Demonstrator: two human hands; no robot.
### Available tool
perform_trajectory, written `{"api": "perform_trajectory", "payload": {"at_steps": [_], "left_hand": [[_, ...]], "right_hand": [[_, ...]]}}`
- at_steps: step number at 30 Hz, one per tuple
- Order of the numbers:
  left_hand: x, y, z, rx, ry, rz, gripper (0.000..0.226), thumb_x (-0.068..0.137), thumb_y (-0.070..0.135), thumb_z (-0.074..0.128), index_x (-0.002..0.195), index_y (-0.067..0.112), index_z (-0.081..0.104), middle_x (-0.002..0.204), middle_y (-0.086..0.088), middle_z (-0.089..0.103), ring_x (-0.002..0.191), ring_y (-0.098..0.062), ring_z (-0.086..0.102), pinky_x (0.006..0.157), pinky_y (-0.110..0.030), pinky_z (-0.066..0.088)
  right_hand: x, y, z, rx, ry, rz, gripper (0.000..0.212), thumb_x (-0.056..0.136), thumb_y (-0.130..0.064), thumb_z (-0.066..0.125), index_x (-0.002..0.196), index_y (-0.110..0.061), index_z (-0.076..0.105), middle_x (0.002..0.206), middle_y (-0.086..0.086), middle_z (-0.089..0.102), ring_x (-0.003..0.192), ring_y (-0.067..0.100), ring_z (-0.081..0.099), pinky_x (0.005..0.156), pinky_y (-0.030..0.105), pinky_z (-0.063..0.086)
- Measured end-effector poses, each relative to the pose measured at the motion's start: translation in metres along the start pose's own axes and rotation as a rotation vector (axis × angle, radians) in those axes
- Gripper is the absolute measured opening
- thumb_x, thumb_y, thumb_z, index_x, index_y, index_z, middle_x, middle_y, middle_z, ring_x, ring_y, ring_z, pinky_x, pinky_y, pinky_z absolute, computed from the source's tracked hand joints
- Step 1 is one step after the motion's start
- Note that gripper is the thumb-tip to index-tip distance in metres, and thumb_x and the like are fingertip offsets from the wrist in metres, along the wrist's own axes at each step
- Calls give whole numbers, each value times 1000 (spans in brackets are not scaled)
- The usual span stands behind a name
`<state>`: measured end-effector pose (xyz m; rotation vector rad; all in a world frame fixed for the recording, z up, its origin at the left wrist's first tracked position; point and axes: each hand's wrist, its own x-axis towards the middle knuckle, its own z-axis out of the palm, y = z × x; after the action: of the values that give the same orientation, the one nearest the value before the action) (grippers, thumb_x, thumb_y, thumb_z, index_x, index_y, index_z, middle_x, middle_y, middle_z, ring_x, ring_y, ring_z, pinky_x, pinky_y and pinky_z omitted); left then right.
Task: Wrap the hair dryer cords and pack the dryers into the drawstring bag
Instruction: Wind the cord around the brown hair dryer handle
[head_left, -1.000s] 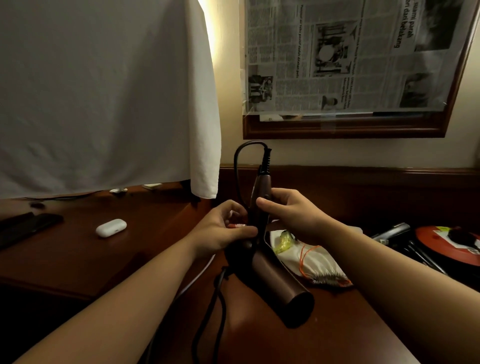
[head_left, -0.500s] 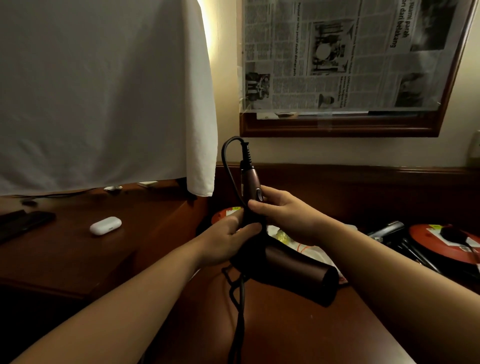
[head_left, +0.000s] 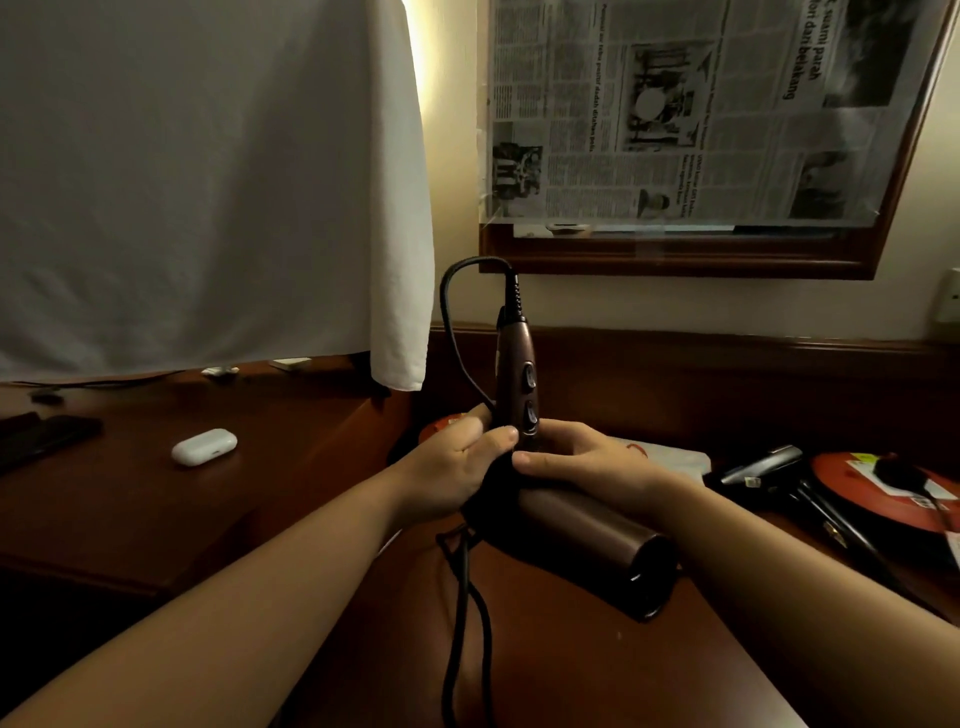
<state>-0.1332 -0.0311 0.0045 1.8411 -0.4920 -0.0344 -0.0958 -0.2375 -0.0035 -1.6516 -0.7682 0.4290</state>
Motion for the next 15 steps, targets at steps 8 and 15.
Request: {"api": "perform_trajectory", "payload": {"at_steps": [8,15], "left_hand": [[12,-10,14,33,81,92,26,109,23,45,116,14,69,107,-6,73,105,-19,71,89,-31,56],[15,-14,10,-32,48,-77,14,98,20,46,108,16,55,119,-19,61,103,-25,63,86,-41,53]], "right_hand": [[-8,13,8,-224,158,-76,53,93,-13,77,142,-21,59,126,-9,72,120,8,67,100,30,54],[-3,11,-7,-95,292,-53,34,89,-15,79,121,-15,70,110,-1,79,106,15,75,85,26,59]]}}
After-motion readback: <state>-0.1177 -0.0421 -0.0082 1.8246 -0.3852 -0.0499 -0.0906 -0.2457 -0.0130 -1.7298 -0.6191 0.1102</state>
